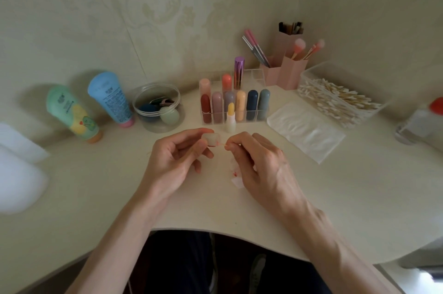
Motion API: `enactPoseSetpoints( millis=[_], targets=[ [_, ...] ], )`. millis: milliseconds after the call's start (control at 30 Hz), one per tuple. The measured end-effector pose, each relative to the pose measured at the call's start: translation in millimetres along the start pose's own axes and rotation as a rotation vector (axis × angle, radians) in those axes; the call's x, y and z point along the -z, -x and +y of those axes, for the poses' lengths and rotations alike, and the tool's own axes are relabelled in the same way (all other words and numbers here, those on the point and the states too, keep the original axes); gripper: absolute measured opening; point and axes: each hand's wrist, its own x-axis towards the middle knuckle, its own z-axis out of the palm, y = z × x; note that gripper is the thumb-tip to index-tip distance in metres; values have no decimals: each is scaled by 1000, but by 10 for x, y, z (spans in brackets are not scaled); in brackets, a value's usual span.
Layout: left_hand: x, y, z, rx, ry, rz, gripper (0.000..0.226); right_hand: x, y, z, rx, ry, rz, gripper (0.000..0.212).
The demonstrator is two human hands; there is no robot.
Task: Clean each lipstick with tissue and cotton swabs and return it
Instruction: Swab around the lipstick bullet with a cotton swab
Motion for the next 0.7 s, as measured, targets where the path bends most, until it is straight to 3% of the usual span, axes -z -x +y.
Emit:
enactPoseSetpoints(
  millis=[167,267,367,533,700],
  targets=[
    [-24,12,28,0,-71,2,19,117,-54,96,-41,15,72,13],
    [-33,26,52,29,-85,-5,18,212,-86,288,-80,186,189,10],
    [-72,36,89,44,-65,10,21,356,-72,454,-232,364,292,5],
    [-256,-34,117,19,-61,-30,27,533,-72,557,-536,524,298,8],
    [-375,-91,66,2,-59,-78,23,544,-68,568,-627,554,278,14]
  ],
)
